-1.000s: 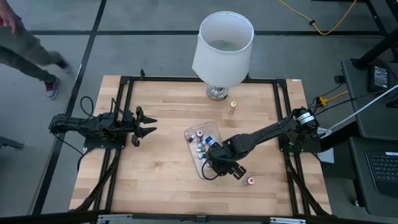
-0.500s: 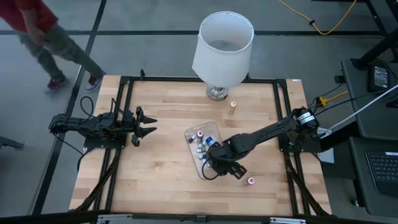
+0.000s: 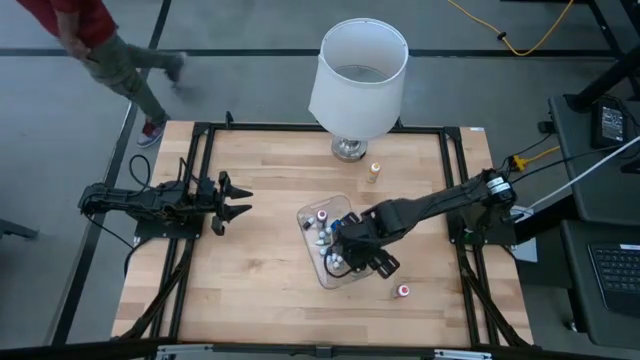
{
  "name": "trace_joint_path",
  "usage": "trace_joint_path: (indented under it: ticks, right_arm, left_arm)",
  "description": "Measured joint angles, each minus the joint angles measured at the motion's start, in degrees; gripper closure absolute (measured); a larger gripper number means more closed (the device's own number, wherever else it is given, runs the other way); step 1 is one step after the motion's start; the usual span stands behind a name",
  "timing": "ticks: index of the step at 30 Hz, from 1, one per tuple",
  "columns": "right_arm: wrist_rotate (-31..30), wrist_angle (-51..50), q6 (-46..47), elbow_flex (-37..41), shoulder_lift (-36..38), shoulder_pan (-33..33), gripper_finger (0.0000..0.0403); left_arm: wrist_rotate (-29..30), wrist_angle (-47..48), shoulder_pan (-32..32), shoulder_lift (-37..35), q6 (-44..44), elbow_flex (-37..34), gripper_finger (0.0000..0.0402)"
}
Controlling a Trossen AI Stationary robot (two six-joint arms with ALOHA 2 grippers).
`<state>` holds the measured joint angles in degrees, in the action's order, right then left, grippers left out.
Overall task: Pick & Place food coloring
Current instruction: Put the big yellow food coloring bottle into the transparent bin
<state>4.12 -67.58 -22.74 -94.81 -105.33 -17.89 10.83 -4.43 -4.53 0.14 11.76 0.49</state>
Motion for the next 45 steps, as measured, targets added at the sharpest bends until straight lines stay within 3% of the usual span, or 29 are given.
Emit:
trace_joint_path:
  ticks: [14,21,26,34,38,45]
  right_arm:
    - [-0.3,-3.3,4.7,-0.7,9.6,11.4,0.0160]
    - [-5.8,-6.8,9.8,0.1,12.4,19.7,0.0160]
    - [-7.2,-2.0,17.0,9.7,18.5,24.3,0.0160]
    - [-13.3,15.3,24.2,28.7,31.3,28.8,0.0160]
    - [-13.5,18.8,23.7,32.2,33.0,32.1,0.0159]
    - [-7.4,25.8,22.2,34.7,32.7,39.4,0.0141]
  left_arm:
    - [0.0,0.0,0.0,0.0,0.0,0.0,0.0219]
    - [0.0,0.0,0.0,0.0,0.0,0.0,0.0219]
    - [0.0,0.0,0.0,0.0,0.0,0.0,0.0219]
    - [0.0,0.0,0.0,0.0,0.0,0.0,0.0219]
    - [0.0,0.0,0.0,0.0,0.0,0.0,0.0219]
    - [0.0,0.0,0.0,0.0,0.0,0.0,0.0219]
